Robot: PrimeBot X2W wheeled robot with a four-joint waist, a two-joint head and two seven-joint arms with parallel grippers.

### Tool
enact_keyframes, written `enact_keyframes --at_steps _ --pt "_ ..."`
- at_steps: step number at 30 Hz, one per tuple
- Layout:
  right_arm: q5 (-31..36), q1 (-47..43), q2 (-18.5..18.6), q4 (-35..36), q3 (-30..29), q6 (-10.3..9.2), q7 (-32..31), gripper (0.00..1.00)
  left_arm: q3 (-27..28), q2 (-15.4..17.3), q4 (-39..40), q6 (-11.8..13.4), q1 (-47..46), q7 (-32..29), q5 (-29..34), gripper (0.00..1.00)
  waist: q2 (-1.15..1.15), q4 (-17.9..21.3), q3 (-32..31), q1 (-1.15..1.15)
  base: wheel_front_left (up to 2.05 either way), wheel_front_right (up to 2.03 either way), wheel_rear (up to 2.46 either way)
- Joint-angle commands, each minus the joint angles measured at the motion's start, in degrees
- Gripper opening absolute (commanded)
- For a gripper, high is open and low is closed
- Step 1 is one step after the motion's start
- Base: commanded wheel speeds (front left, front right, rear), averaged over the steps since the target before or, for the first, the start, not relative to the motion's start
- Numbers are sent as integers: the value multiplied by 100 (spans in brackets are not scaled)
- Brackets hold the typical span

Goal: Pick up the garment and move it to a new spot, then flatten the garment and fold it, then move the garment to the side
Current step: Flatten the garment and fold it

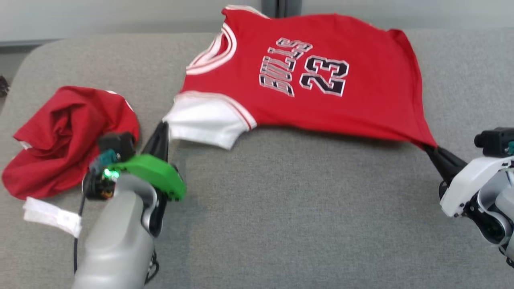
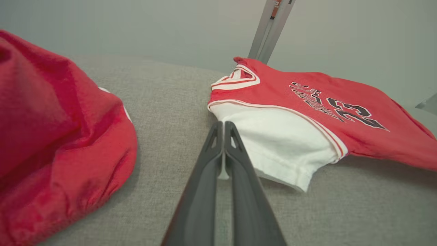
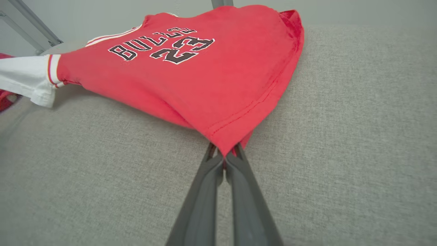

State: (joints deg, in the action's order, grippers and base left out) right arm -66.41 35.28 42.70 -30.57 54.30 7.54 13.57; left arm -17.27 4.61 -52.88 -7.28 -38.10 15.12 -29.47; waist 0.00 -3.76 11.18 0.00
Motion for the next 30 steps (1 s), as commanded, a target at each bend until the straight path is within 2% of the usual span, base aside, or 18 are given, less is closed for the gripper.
enact_keyframes --at_steps 1,12,30 --pt "-76 -151 58 56 110 -10 -56 0 -157 66 66 -15 225 -17 20 0 0 -187 -473 0 0 0 0" --pt "-474 -415 604 447 871 -10 -540 0 -1486 962 1375 -19 1382 -585 -713 0 0 -93 -1061 0 0 0 0" --pt "-939 -728 1527 1166 1553 -10 -1472 0 -2715 2803 4321 -18 2430 -2393 -2742 0 0 -24 -1435 0 0 0 0"
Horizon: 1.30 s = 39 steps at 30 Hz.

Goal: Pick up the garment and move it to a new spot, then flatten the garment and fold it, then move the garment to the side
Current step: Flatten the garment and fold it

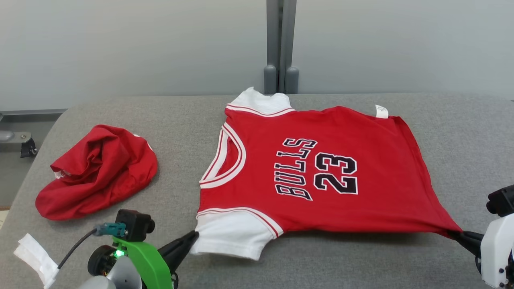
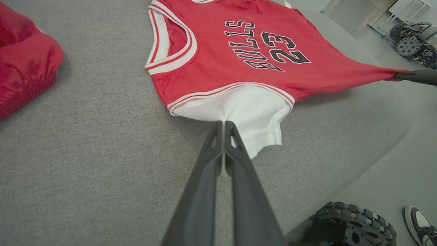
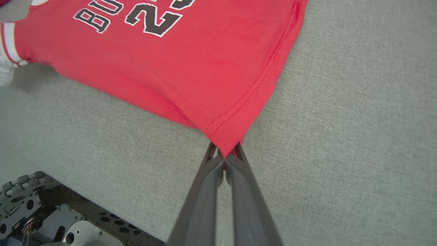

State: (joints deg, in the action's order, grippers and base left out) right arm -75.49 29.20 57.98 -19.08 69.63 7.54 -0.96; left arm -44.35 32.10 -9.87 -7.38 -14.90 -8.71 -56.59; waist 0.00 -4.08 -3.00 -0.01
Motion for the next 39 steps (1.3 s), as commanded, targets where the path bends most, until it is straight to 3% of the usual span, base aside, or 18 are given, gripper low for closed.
enact_keyframes --at_steps 1,11,17,25,32,39 --pt "-84 -132 35 71 38 -10 -74 0 -48 137 138 -7 150 -103 -155 0 0 14 -39 1 0 0 0" --pt "-544 -384 491 646 172 -10 -884 0 -326 799 946 -8 394 -834 -953 0 0 69 -129 1 0 0 0" --pt "-620 -221 636 846 100 -10 -1062 0 -298 941 1048 -8 235 -873 -935 0 0 162 -28 1 0 0 0" --pt "-516 90 463 724 -5 -10 -1286 0 -247 677 765 10 -359 -815 -658 0 0 332 225 1 0 0 0" --pt "-698 454 67 436 -230 -9 -1450 0 -206 303 258 -3 -1071 -655 -442 0 0 575 563 1 0 0 0" --pt "-422 781 -182 158 -275 -9 -1494 0 -210 -31 -364 -11 -1790 -322 -183 0 0 712 847 1 0 0 0"
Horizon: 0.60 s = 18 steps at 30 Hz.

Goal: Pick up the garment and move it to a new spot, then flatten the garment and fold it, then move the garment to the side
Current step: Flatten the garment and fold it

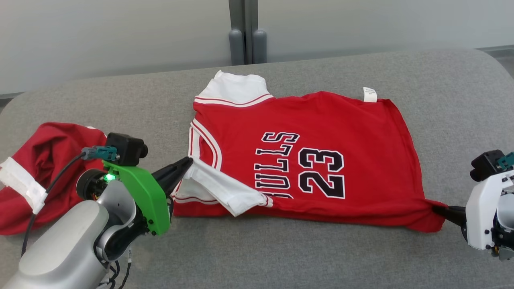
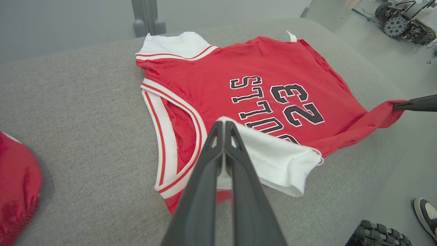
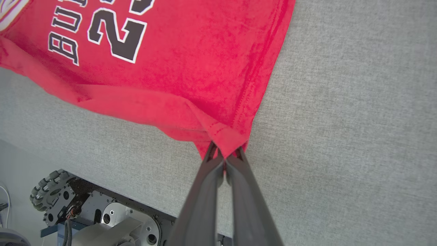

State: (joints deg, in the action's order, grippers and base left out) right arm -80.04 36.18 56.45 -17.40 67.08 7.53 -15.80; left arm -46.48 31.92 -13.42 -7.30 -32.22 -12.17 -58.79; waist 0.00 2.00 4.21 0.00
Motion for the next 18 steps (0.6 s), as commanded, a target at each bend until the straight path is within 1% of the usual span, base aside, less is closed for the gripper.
enact_keyframes --at_steps 1,11,18 --pt "52 122 -72 -61 -44 -8 11 0 -4 -54 -112 -19 -164 78 55 0 0 134 168 0 0 0 0" --pt "190 416 -464 -438 -113 -8 233 0 -272 -252 -947 -19 -770 373 124 0 0 319 469 0 0 0 0" --pt "278 559 -632 -593 -75 -8 407 0 -462 -378 -1533 -19 -1023 593 201 0 0 344 561 0 0 0 0"
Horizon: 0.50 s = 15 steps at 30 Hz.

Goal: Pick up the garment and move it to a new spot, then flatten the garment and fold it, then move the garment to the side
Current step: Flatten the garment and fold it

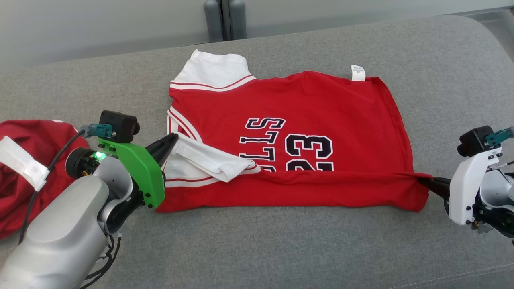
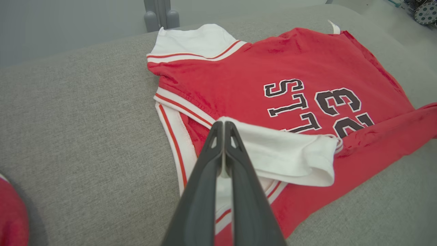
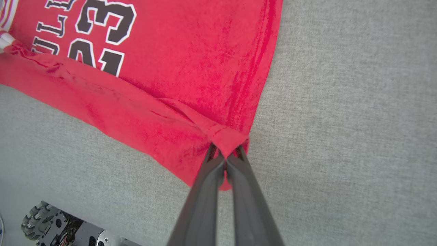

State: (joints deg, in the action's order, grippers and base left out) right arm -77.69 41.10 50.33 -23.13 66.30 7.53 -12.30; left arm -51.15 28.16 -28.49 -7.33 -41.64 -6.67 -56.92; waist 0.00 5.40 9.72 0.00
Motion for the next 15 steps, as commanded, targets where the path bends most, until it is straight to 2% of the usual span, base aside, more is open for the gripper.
enact_keyframes --at_steps 1,2,3,4,5,8,12,15 --pt "83 89 -34 -58 4 -8 118 0 -2 -39 -131 -15 -109 88 19 0 0 6 16 0 0 0 0" --pt "128 113 -39 -133 -3 -8 179 0 -1 -70 -210 -16 -128 133 24 0 0 9 22 0 0 0 0" --pt "212 156 -69 -191 -18 -9 315 28 2 -116 -327 -16 -154 172 31 7 0 12 28 0 0 0 0" --pt "136 130 -128 -268 -53 -9 373 100 -24 -163 -444 -13 -174 187 64 49 0 14 29 0 0 0 0" --pt "83 99 -164 -327 -61 -9 385 100 -52 -194 -527 -1 -180 176 79 100 0 14 27 0 0 0 0" --pt "117 128 -193 -486 -48 -9 438 100 -114 -297 -790 36 -236 272 189 100 0 12 1 0 0 0 0" --pt "155 114 -252 -1037 -198 -8 804 100 204 -565 -1293 389 -127 807 1 100 0 0 -156 0 0 0 0" --pt "202 55 -245 -1332 -319 -8 1155 100 318 -719 -1561 515 -29 1257 12 100 0 -10 -274 0 0 0 0"
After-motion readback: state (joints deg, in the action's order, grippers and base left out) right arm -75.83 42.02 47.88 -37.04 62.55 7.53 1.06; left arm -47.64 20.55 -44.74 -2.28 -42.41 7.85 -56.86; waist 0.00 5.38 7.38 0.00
